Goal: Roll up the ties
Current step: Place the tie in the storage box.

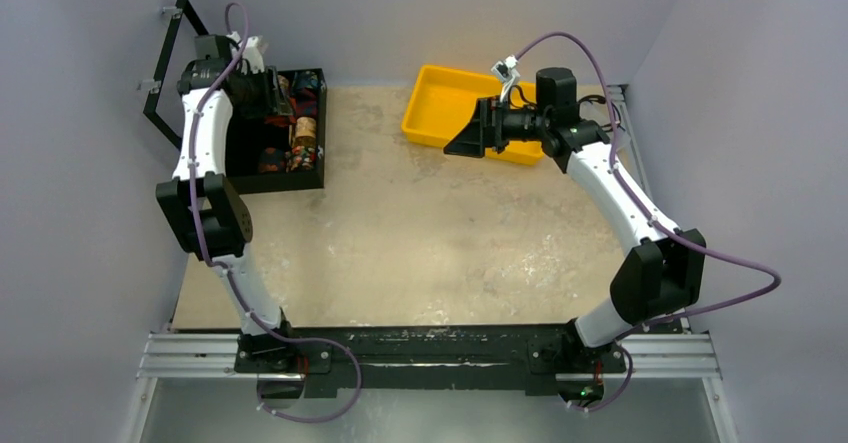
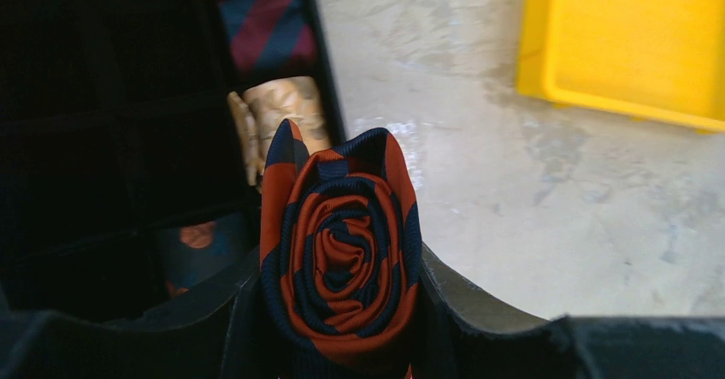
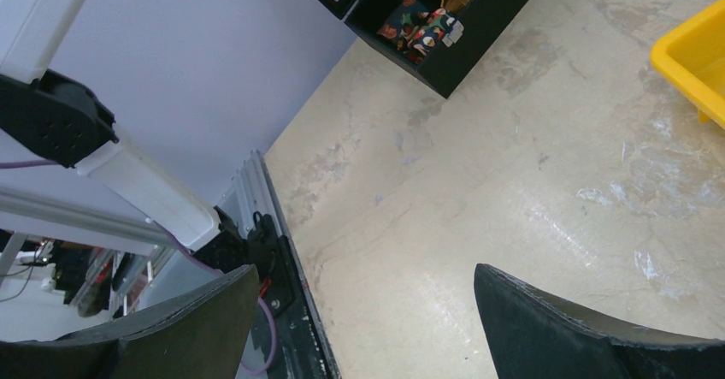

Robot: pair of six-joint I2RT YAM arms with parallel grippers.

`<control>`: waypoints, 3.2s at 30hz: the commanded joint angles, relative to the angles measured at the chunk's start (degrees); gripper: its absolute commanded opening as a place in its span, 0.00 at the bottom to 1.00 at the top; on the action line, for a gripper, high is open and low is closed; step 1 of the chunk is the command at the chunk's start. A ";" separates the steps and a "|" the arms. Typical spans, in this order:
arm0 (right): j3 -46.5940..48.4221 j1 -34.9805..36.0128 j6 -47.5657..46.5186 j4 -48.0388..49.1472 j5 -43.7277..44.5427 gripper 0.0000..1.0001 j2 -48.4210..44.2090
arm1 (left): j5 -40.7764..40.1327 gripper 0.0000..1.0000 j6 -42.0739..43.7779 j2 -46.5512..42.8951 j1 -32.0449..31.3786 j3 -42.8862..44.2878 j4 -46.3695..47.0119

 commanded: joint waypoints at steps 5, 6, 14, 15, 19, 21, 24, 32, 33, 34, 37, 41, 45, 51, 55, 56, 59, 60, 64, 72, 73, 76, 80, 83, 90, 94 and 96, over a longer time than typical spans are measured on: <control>-0.65 -0.11 -3.63 -2.26 1.42 0.98 -2.92 | -1.43 0.00 18.62 5.89 1.91 5.55 1.00; -0.96 -0.10 -3.78 -2.40 1.56 0.98 -3.10 | -1.00 0.00 22.61 6.05 2.06 5.51 1.10; -1.58 -0.32 -4.01 -2.90 1.11 0.98 -2.94 | -1.70 0.00 49.20 11.19 2.36 11.15 -4.50; -1.52 -0.28 -3.93 -2.87 1.02 0.98 -2.83 | -2.04 0.00 48.40 13.19 2.32 14.15 -7.35; -1.47 -0.36 -3.92 -2.73 1.26 0.98 -2.88 | -3.01 0.00 38.11 18.92 2.36 22.65 -12.65; -1.77 -0.37 -3.87 -2.74 1.27 0.98 -3.06 | -2.98 0.00 33.44 20.13 2.45 23.14 -13.47; -1.87 -0.39 -4.06 -3.07 1.55 0.98 -3.21 | -3.52 0.00 26.33 21.42 2.42 21.65 -13.57; -1.53 -0.42 -3.91 -3.57 1.19 0.98 -2.68 | -9.01 0.00 15.38 24.21 3.08 18.50 -6.81; -1.55 -0.43 -3.91 -3.65 1.18 0.98 -2.65 | -9.58 0.00 14.98 24.63 3.08 18.50 -6.16; -1.59 -0.37 -3.83 -3.66 1.18 0.98 -2.64 | -10.10 0.00 14.78 25.11 3.06 18.63 -5.70; -1.92 -0.39 -3.81 -3.75 1.26 0.98 -2.80 | -10.76 0.00 14.77 27.05 3.07 19.95 -5.65; -1.98 -0.37 -4.12 -4.45 1.58 0.98 -2.90 | -10.51 0.00 15.31 28.60 3.07 19.99 -5.61; -2.10 -0.37 -4.67 -5.41 2.02 0.98 -2.86 | -10.39 0.00 15.69 29.80 3.08 20.00 -4.87; -1.85 -0.37 -5.37 -6.78 2.37 0.98 -2.09 | -10.36 0.00 15.49 31.86 2.98 20.29 -4.21; -1.95 -0.38 -5.39 -6.88 2.57 0.98 -2.02 | -11.17 0.03 15.24 35.10 2.97 25.57 -7.68; -2.04 -0.36 -5.33 -6.86 2.58 0.98 -2.10 | -11.50 0.06 15.17 35.46 2.98 26.23 -8.03; -2.22 -0.37 -5.45 -7.05 2.74 0.98 -2.34 | -11.85 0.19 15.31 34.97 2.88 25.41 -7.80; -2.36 -0.43 -5.56 -7.15 2.77 0.98 -2.48 | -11.87 0.24 15.44 34.33 2.90 24.42 -7.21; -2.70 -0.39 -5.92 -7.33 3.08 0.98 -3.02 | -12.58 0.38 15.78 32.26 2.89 22.41 -5.71; -2.88 -0.37 -5.68 -7.48 2.88 0.98 -3.17 | -10.99 0.60 15.03 29.58 2.86 23.74 -5.26; -2.80 -0.36 -5.82 -7.56 2.79 0.98 -3.12 | -11.00 0.61 14.98 29.58 2.88 24.10 -5.47; -2.91 -0.38 -5.73 -7.68 2.68 0.98 -3.07 | -11.33 0.62 15.33 29.24 2.87 24.22 -5.76; -3.15 -0.36 -5.49 -7.50 2.69 0.98 -3.25 | -11.99 0.63 15.82 28.45 2.90 24.07 -5.60; -3.18 -0.36 -5.49 -7.39 2.67 0.98 -3.18 | -11.87 0.66 16.11 27.71 2.85 23.72 -5.33; -2.89 -0.36 -5.33 -7.32 2.50 0.98 -2.82 | -11.80 0.72 16.33 25.99 2.90 22.11 -5.08; -3.01 -0.38 -5.14 -7.10 2.34 0.98 -2.73 | -11.87 0.74 16.11 24.84 2.83 21.76 -4.72; -2.92 -0.41 -5.00 -7.00 2.32 0.98 -2.62 | -12.41 0.75 16.16 24.17 2.81 21.66 -4.56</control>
